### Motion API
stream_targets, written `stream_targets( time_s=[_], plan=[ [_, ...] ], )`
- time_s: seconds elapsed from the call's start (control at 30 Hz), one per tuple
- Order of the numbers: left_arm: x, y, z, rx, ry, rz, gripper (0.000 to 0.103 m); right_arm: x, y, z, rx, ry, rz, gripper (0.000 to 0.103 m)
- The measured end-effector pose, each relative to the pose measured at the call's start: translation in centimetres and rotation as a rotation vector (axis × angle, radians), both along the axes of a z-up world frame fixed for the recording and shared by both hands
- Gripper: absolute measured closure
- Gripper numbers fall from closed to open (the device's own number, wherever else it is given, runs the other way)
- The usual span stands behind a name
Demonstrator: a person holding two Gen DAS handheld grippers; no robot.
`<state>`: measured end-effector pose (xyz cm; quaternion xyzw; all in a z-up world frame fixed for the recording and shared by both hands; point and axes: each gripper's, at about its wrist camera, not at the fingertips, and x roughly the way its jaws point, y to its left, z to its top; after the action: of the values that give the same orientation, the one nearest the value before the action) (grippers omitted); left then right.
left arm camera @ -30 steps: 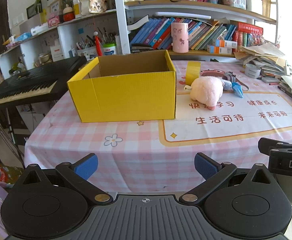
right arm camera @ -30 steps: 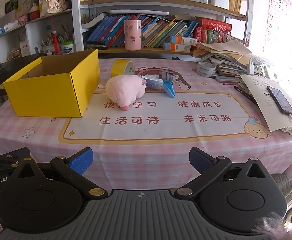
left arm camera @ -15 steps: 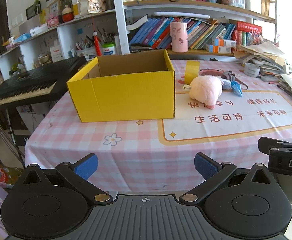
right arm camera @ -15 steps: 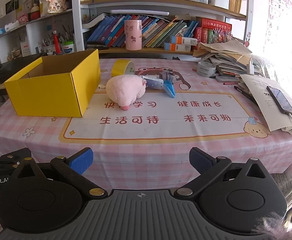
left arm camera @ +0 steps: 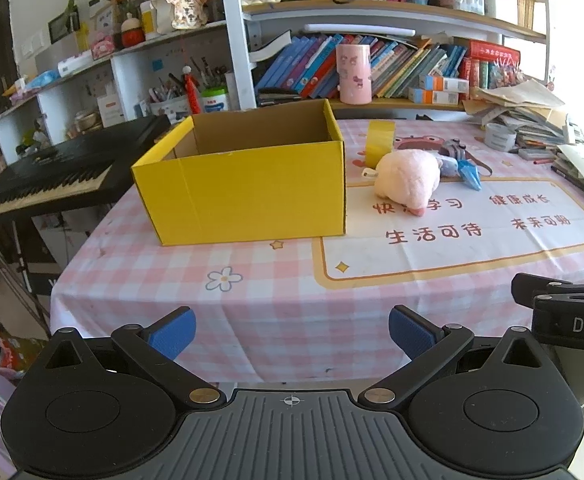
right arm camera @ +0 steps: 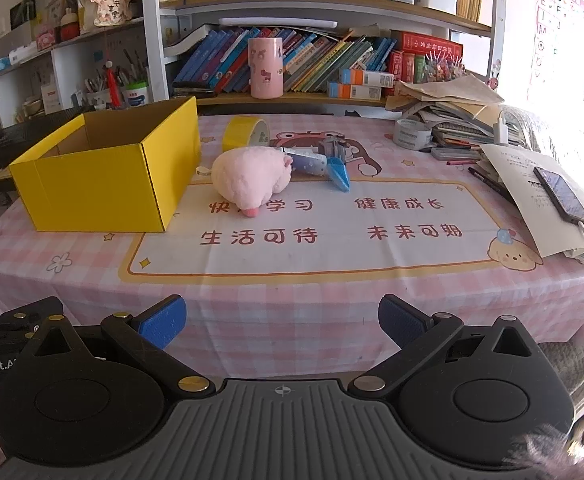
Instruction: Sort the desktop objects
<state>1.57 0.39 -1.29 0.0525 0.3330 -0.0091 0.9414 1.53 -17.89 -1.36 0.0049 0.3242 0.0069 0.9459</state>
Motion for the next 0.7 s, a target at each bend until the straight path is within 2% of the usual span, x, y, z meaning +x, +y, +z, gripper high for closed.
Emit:
stream_targets(
  time_s=[0.13,0.53,0.7],
  plan=[
    [-0.2,0.3,0.2,-0.038,0.0,-0.009,0.0,-0.2,-0.2,-0.2,0.008,0.003,0.007,0.0],
    [-0.2,-0.1,0.4,-0.016,0.005,-0.014,0.0,-0.7,-0.6,0.3,0.017,-0.001,0.011,0.0],
    [-0.3,-0.3,0.4,-0.01,0.0,-0.021,0.0,-1.2,-1.1,0.6,0.042,-0.029,0.009,0.0]
  ],
)
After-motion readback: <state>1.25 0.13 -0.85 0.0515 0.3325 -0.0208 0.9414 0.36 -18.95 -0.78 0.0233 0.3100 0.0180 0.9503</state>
